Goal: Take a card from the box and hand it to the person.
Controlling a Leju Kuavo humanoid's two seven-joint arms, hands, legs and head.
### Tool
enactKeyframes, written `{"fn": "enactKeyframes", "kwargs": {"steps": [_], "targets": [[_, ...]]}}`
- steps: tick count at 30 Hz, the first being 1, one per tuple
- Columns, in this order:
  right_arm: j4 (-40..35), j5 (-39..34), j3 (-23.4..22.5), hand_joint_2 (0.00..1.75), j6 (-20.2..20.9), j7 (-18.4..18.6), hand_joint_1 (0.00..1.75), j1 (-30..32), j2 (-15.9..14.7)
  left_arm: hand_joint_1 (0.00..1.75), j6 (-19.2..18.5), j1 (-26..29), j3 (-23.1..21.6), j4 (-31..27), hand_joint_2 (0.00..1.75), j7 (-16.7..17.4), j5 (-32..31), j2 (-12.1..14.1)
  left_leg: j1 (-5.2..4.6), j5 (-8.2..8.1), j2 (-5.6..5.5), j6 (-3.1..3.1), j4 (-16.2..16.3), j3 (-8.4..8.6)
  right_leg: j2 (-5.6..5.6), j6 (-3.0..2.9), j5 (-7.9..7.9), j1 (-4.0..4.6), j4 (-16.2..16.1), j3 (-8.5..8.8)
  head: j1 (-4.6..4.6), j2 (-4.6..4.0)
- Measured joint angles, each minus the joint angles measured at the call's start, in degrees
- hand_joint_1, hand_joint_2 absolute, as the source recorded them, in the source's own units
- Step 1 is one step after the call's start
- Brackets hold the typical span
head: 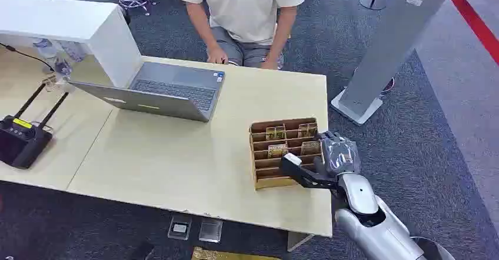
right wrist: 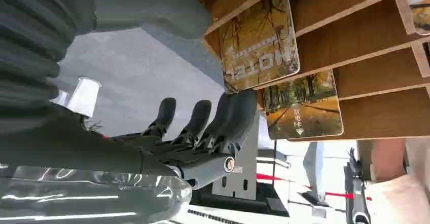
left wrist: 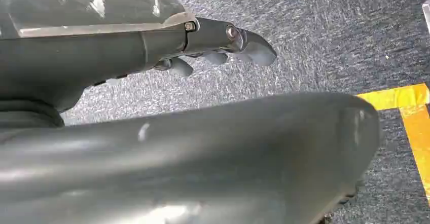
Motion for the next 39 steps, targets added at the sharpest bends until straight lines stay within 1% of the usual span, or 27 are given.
{"fn": "enactKeyframes", "kwargs": {"steps": [1, 2, 3, 4, 6, 7, 10, 18, 19, 21, 23, 24, 29, 34, 37, 39], "targets": [[0.02, 0.0, 0.0, 1.75, -0.02, 0.0, 0.77, 0.0, 0.0, 0.0, 0.0, 0.0, 0.0, 0.0, 0.0, 0.0, 0.0, 0.0, 0.0, 0.0, 0.0, 0.0, 0.0, 0.0, 0.0, 0.0, 0.0, 0.0, 0.0, 0.0, 0.0, 0.0], [0.04, 0.0, 0.0, 1.75, -0.02, 0.0, 0.84, 0.0, 0.0, 0.0, 0.0, 0.0, 0.0, 0.0, 0.0, 0.0, 0.0, 0.0, 0.0, 0.0, 0.0, 0.0, 0.0, 0.0, 0.0, 0.0, 0.0, 0.0, 0.0, 0.0, -0.02, 0.0], [0.04, -0.02, -0.02, 1.75, -0.02, 0.0, 0.86, 0.0, 0.0, 0.0, 0.0, 0.0, 0.0, 0.0, 0.0, 0.0, 0.0, 0.0, 0.0, 0.0, 0.0, 0.0, 0.0, 0.0, 0.0, 0.0, 0.0, 0.0, 0.0, 0.0, -0.02, 0.0], [0.04, -0.07, -0.02, 1.75, 0.0, 0.0, 1.38, -0.01, 0.0, 0.0, 0.0, 0.0, 0.0, 0.0, 0.0, 0.0, 0.0, 0.0, 0.0, 0.0, 0.0, 0.0, 0.0, 0.0, 0.0, 0.0, 0.0, 0.0, 0.0, 0.0, -0.02, 0.0], [0.09, -0.28, 0.0, 1.75, 0.04, 0.0, 1.38, 0.04, 0.0, 0.0, 0.0, 0.0, 0.0, 0.0, 0.0, 0.0, 0.02, 0.0, 0.0, 0.0, 0.0, 0.0, 0.0, 0.0, 0.0, 0.0, 0.0, 0.0, 0.0, 0.0, -0.02, 0.0], [0.09, -0.44, -0.02, 1.75, 0.11, 0.0, 1.29, 0.07, 0.0, 0.0, 0.0, 0.01, 0.0, 0.0, 0.0, 0.0, 0.02, 0.0, 0.0, 0.0, 0.0, 0.0, 0.0, 0.0, 0.0, 0.0, 0.0, 0.0, 0.0, 0.0, 0.0, 0.0], [0.09, -0.81, -0.04, 1.75, 0.2, 0.0, 1.34, 0.05, 0.0, 0.0, 0.0, 0.01, 0.0, 0.0, 0.0, -0.02, 0.09, 0.0, 0.0, 0.0, 0.0, 0.0, 0.0, 0.0, 0.0, 0.0, 0.0, 0.0, 0.0, 0.0, 0.0, 0.0], [0.09, -0.87, -0.09, 1.75, 0.2, 0.0, 1.34, 0.0, 0.0, 0.0, 0.02, 0.01, -0.02, 0.0, 0.0, -0.04, 0.17, 0.0, 0.0, 0.0, 0.0, 0.0, 0.0, 0.01, 0.0, 0.0, 0.0, 0.0, 0.0, 0.0, -0.02, 0.0], [0.09, -0.92, -0.09, 1.75, 0.2, 0.0, 1.4, -0.01, 0.0, 0.0, 0.02, 0.01, -0.02, 0.0, 0.0, -0.04, 0.24, 0.0, 0.0, 0.0, 0.0, 0.0, 0.0, 0.01, 0.0, 0.0, 0.0, 0.0, 0.0, 0.0, -0.02, 0.0], [0.09, -1.03, -0.09, 1.75, 0.2, 0.0, 1.41, -0.01, 0.0, 0.0, 0.02, 0.02, -0.02, 0.0, 0.0, -0.04, 0.37, 0.0, 0.0, 0.0, 0.0, 0.0, 0.0, 0.01, 0.0, 0.0, 0.0, 0.0, 0.0, 0.0, 0.0, 0.0], [0.09, -1.14, -0.11, 1.75, 0.2, 0.0, 1.48, -0.01, 0.0, 0.0, 0.02, 0.02, -0.04, 0.0, 0.0, -0.04, 0.37, 0.0, 0.0, 0.0, 0.0, 0.0, 0.0, 0.01, 0.0, 0.0, 0.0, 0.0, 0.0, 0.0, 0.0, 0.0], [0.09, -1.22, -0.11, 1.75, 0.2, 0.0, 1.47, -0.01, 0.0, 0.0, 0.02, 0.02, -0.04, 0.0, 1.75, -0.04, 0.37, 0.0, 0.0, 0.0, 0.0, 0.0, 0.0, 0.01, 0.0, 0.0, 0.0, 0.0, 0.0, 0.0, 0.0, 0.0], [0.07, -1.6, -0.15, 1.75, 0.2, 0.0, 1.47, -0.01, -0.02, 0.0, 0.0, 0.02, -0.46, 0.0, 1.75, -0.37, -0.63, 0.0, 0.0, 0.0, 0.0, 0.0, 0.0, 0.01, 0.0, 0.0, 0.0, 0.0, 0.0, 0.0, 0.0, 0.0], [0.0, -1.75, -0.22, 1.75, 0.17, 0.24, 1.47, -0.01, -0.04, 0.0, -0.42, 0.09, -0.61, 0.0, 1.75, -0.33, 0.02, 0.02, 0.0, 0.0, 0.0, 0.0, 0.0, 0.01, 0.0, 0.0, 0.0, 0.0, 0.0, 0.0, -0.02, 0.0], [-0.96, -1.64, -0.44, 1.75, -0.11, 0.94, 1.47, -0.01, -0.22, 0.0, -0.26, 0.28, -0.61, 0.0, 1.75, 0.2, 0.59, 0.07, 0.0, 0.0, 0.0, 0.0, 0.0, 0.01, 0.0, 0.0, 0.0, 0.0, 0.0, 0.0, 0.0, 0.0], [-2.71, -1.16, -0.72, 1.75, -0.46, 2.17, 1.47, -0.02, -0.63, 0.0, -0.22, 0.39, -0.61, 0.0, 1.75, 0.22, 0.81, 0.11, 0.0, 0.0, 0.01, 0.0, 0.0, 0.01, 0.0, 0.0, 0.0, 0.0, 0.0, 0.0, -0.02, 0.0]]}}
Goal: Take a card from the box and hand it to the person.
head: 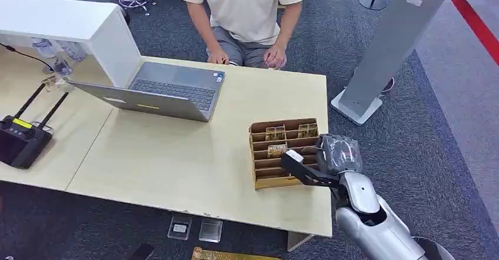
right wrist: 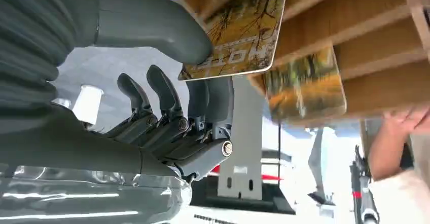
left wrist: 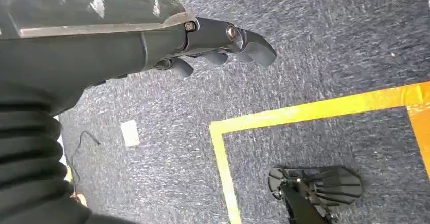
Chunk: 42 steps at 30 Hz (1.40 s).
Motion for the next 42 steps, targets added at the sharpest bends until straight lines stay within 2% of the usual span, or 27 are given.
{"fn": "enactKeyframes", "kwargs": {"steps": [3, 6, 10, 16, 21, 26, 34, 35, 36, 37, 42], "targets": [[-4.86, 1.75, -1.44, 1.75, -0.39, 2.18, 1.47, -0.45, -0.98, 0.0, 0.24, 0.18, 0.0, 0.0, 1.75, 0.11, 0.52, 0.02, 0.0, 0.0, 0.0, 0.0, 0.0, 0.0, 0.01, 0.0, 0.0, 0.0, 0.0, 0.0, 0.0, 0.0], [-10.43, 4.09, -3.15, 1.75, -2.58, 2.49, 1.47, -1.43, -1.92, 0.0, 0.48, 0.25, 0.0, 0.0, 1.75, 0.39, 0.74, 0.02, 0.0, 0.0, 0.0, 0.0, 0.01, 0.01, 0.01, 0.0, 0.0, 0.0, 0.0, 0.0, 0.04, 0.0], [-15.78, 6.32, -4.09, 1.75, -6.04, -0.03, 1.47, -2.6, -2.18, 0.0, 0.59, 0.24, -0.02, 0.0, 1.75, 0.37, 0.74, 0.0, 0.0, 0.0, 0.0, 0.0, 0.0, 0.02, 0.03, -0.01, 0.01, 0.0, 0.0, 0.0, 0.0, 0.0], [-15.21, 3.21, -3.93, 1.75, -9.31, -4.88, 1.47, -4.65, -0.61, 0.0, 0.2, -0.26, -0.53, -0.02, 1.75, 0.11, 0.35, -0.15, 0.0, 0.01, -0.01, 0.0, 0.0, 0.0, 0.0, -0.01, 0.01, 0.0, 0.04, 0.01, 0.0, 0.0], [-10.0, 0.96, -3.41, 1.75, -12.4, -9.6, 1.47, -6.56, 1.51, 0.0, -0.09, -1.09, -1.01, -0.02, 1.75, 0.63, -0.02, -0.31, 0.0, 0.01, -0.02, 0.0, 0.0, -0.03, 0.0, -0.01, 0.01, 0.0, 0.04, 0.01, 0.11, 0.0], [0.76, -1.75, -2.32, 1.75, -17.07, -16.14, 1.47, -9.28, 5.27, 0.0, -0.5, -2.02, -1.77, -0.02, 1.75, 1.27, -0.31, -0.35, 0.01, 0.01, -0.03, -0.01, 0.0, -0.04, -0.02, -0.01, 0.01, 0.0, 0.06, 0.0, -0.04, 0.0], [16.01, -2.56, -0.96, 1.75, -21.51, -18.6, 1.47, -12.65, 10.32, 0.0, -0.44, -2.52, -2.56, -0.02, 1.75, 1.31, -0.31, -0.61, 0.01, 0.02, -0.03, -0.02, 0.0, -0.05, -0.02, -0.01, 0.01, 0.01, 0.07, -0.01, -0.04, 0.0], [17.24, -2.67, -0.85, 1.75, -21.79, -18.65, 0.0, -12.87, 10.6, 0.0, -0.33, -2.53, -2.6, -0.02, 1.75, 1.31, -0.33, -0.61, 0.01, 0.02, -0.03, -0.02, 0.0, -0.05, -0.02, -0.01, 0.01, 0.01, 0.07, -0.01, 0.0, 0.0], [18.58, -2.73, -0.74, 1.75, -22.12, -18.69, 0.0, -13.14, 10.97, 0.0, -0.16, -2.52, -2.64, -0.02, 1.75, 1.31, -0.44, -0.63, 0.01, 0.02, -0.03, -0.02, 0.0, -0.05, -0.02, -0.01, 0.01, 0.01, 0.07, -0.01, 0.07, 0.0], [19.77, -2.78, -0.65, 1.75, -22.36, -18.69, 0.0, -13.35, 11.28, 0.0, -0.02, -2.54, -2.75, -0.02, 0.0, 1.4, -0.5, -0.66, 0.01, 0.02, -0.02, -0.02, 0.0, -0.05, -0.02, -0.01, 0.01, 0.0, 0.07, -0.02, 0.07, 0.0], [22.73, -4.94, -0.68, 1.75, -23.78, -18.41, 0.0, -13.45, 11.78, 0.0, -0.13, -2.37, -3.26, -0.02, 0.0, 1.2, 0.08, -0.66, 0.01, 0.02, -0.02, -0.02, 0.01, -0.05, -0.01, -0.01, 0.01, 0.0, 0.06, -0.05, 0.04, 0.0]]}}
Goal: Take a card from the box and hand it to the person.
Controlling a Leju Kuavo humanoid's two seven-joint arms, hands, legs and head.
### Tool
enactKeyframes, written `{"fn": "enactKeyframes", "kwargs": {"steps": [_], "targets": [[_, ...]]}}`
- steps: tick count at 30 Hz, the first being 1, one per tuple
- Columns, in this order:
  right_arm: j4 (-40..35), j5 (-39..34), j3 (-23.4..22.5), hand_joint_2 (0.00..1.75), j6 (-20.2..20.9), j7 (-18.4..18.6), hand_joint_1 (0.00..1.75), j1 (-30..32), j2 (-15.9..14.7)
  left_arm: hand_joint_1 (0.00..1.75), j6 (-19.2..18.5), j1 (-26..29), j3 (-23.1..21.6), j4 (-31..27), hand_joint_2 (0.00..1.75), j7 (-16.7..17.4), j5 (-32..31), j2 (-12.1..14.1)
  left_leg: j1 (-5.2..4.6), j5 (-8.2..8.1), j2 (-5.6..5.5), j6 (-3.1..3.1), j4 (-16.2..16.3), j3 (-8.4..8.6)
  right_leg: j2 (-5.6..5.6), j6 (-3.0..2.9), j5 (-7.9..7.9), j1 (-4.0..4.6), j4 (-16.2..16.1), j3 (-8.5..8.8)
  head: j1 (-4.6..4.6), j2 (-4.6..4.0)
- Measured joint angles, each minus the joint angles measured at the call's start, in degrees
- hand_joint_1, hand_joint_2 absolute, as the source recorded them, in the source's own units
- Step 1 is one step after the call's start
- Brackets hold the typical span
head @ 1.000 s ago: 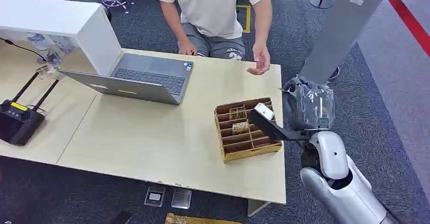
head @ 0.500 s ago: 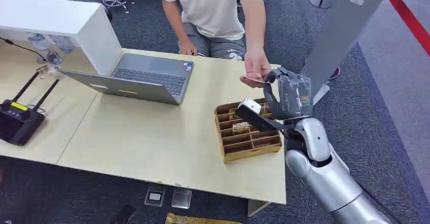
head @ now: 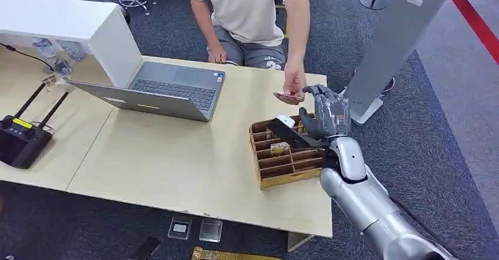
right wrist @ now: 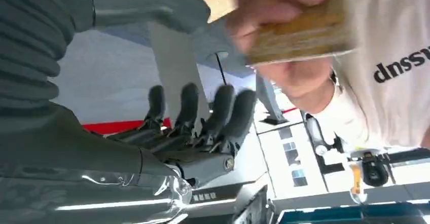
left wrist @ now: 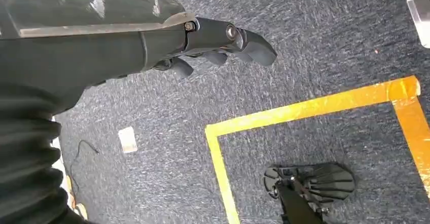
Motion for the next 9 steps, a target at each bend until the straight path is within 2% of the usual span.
{"fn": "enactKeyframes", "kwargs": {"steps": [5, 9], "targets": [[0.18, -3.5, -0.42, 1.75, 0.11, 0.74, 0.0, 0.43, -0.09, 0.0, 0.24, 0.4, -0.09, 0.0, 0.0, -0.33, 0.92, -0.02, 0.0, 0.0, 0.01, 0.0, 0.0, 0.02, 0.02, 0.0, 0.0, 0.0, 0.0, -0.02, -0.04, 0.0], [-2.47, -10.98, -1.99, 1.75, 1.01, 0.76, 0.0, 2.72, -0.77, 0.0, 0.94, 1.3, -0.09, 0.0, 0.0, -0.9, 2.21, -0.02, 0.0, 0.0, 0.02, 0.0, 0.0, 0.04, 0.01, 0.0, 0.0, 0.0, 0.0, -0.02, -0.07, 0.0]]}}
